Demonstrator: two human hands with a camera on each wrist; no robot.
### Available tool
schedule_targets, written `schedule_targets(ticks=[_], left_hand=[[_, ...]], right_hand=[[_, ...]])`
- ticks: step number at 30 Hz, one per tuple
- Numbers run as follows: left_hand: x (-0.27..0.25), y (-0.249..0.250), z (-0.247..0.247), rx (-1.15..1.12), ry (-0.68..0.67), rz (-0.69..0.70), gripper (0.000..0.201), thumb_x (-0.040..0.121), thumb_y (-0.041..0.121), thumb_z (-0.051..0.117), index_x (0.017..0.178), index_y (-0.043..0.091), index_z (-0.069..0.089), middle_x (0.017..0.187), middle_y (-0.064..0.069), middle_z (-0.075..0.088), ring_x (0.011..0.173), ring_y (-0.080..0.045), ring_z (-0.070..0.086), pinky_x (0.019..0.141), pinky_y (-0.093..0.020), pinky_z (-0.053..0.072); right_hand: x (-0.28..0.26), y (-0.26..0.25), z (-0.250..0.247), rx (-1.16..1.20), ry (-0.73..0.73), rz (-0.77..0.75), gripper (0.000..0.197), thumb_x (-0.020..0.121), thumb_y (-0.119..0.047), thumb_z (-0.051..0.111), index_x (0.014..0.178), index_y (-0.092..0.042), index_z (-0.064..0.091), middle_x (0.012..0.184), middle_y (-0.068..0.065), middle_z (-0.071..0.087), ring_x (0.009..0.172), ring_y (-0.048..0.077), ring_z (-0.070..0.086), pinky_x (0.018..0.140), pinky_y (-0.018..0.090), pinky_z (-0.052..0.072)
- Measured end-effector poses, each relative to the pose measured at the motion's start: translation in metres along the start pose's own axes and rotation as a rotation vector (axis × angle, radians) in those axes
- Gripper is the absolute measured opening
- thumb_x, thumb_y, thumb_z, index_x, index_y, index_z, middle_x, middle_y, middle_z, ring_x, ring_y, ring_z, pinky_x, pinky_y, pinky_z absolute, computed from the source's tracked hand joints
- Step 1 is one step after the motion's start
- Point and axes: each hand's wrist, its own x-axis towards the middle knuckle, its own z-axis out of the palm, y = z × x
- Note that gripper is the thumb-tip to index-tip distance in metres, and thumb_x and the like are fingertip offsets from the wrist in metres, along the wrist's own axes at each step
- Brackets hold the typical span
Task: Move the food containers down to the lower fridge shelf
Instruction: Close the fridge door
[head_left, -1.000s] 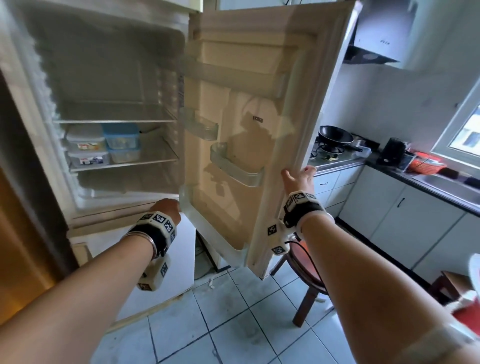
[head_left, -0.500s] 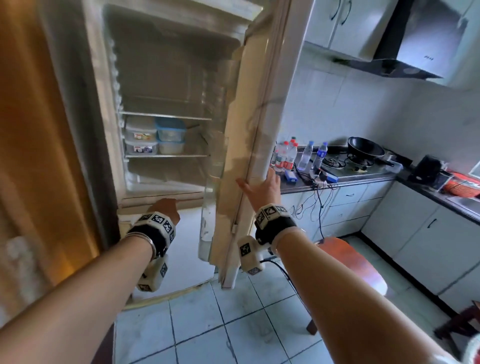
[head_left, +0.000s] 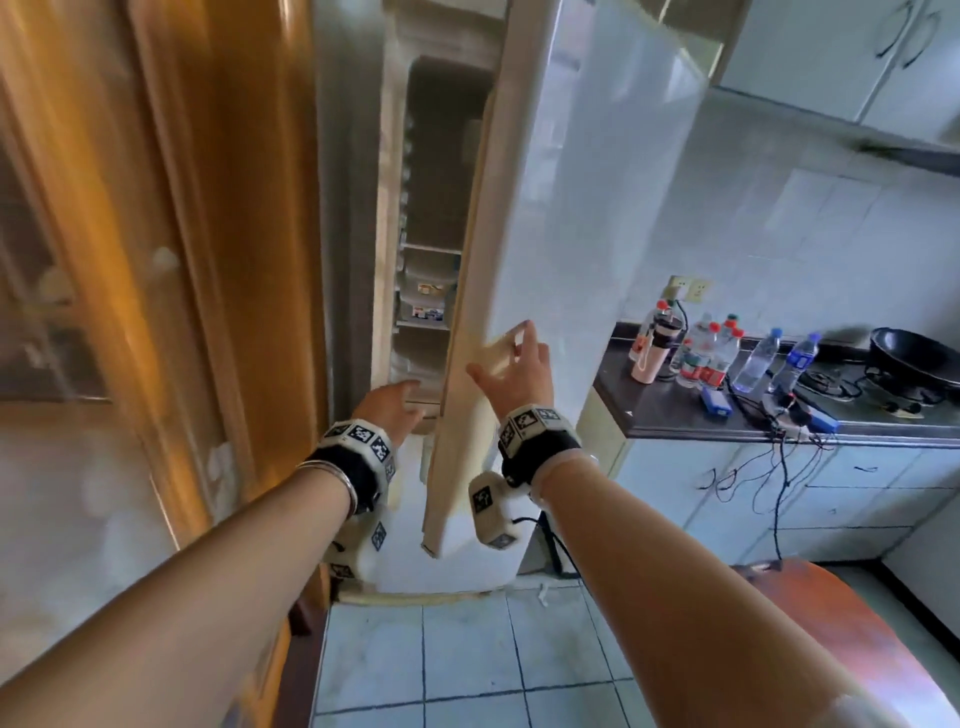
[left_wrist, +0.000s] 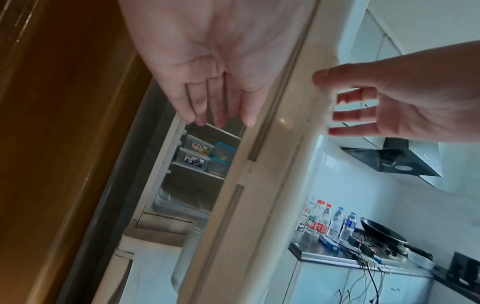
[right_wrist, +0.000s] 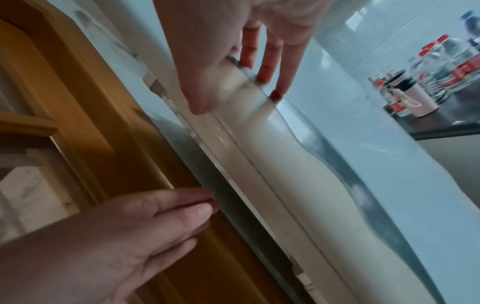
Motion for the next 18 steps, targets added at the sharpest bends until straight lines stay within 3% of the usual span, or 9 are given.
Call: schedule_targets(ticks=[3,6,11,14,18], left_hand=[[0.012,-0.002,-0.001,-0.071,-0.030,0.019,0.057,0.089,0.031,0.057,0.141,0.013,0.039,0.140,-0.007,0.053,0.128,-0.022,0.050,0.107,-0.030,0.038],[0.033,-0.004,-0.007,-0.153,0.007,-0.028,0.068,0.085,0.036,0.063,0.141,0.010,0.035,0.140,-0.009,0.051,0.126,-0.025,0.052,0.104,-0.031,0.042],[0.080,-0.002,-0.021,-0.171,0.061,-0.184,0.063,0.086,0.038,0.060,0.137,0.007,0.039,0.138,-0.012,0.052,0.124,-0.031,0.053,0.101,-0.037,0.044],[0.109,0.003,-0.029,-0.182,0.114,-0.274,0.055,0.090,0.039,0.055,0.132,0.006,0.044,0.134,-0.015,0.054,0.121,-0.034,0.053,0.098,-0.039,0.044],[0.150,0.007,-0.032,-0.197,0.178,-0.355,0.055,0.090,0.036,0.056,0.132,0.004,0.042,0.134,-0.017,0.053,0.122,-0.037,0.052,0.100,-0.040,0.042]], right_hand=[[0.020,-0.008,0.021,0.000,-0.023,-0.064,0.070,0.087,-0.018,0.061,0.147,-0.020,0.025,0.133,0.007,0.047,0.114,0.021,0.058,0.097,0.033,0.049],[0.042,-0.016,0.036,-0.065,-0.069,-0.142,0.050,0.093,-0.016,0.050,0.142,-0.020,0.038,0.135,0.005,0.050,0.117,0.021,0.058,0.099,0.032,0.048],[0.086,-0.018,0.050,-0.277,-0.133,-0.293,0.052,0.095,-0.020,0.047,0.145,-0.018,0.034,0.154,0.000,0.028,0.135,0.021,0.040,0.111,0.032,0.036],[0.112,-0.014,0.058,-0.341,-0.156,-0.336,0.053,0.095,-0.020,0.045,0.146,-0.019,0.032,0.155,0.000,0.027,0.142,0.019,0.030,0.117,0.031,0.027],[0.145,-0.004,0.063,-0.451,-0.264,-0.397,0.048,0.096,-0.019,0.043,0.144,-0.017,0.037,0.153,0.002,0.034,0.142,0.019,0.030,0.117,0.029,0.023]])
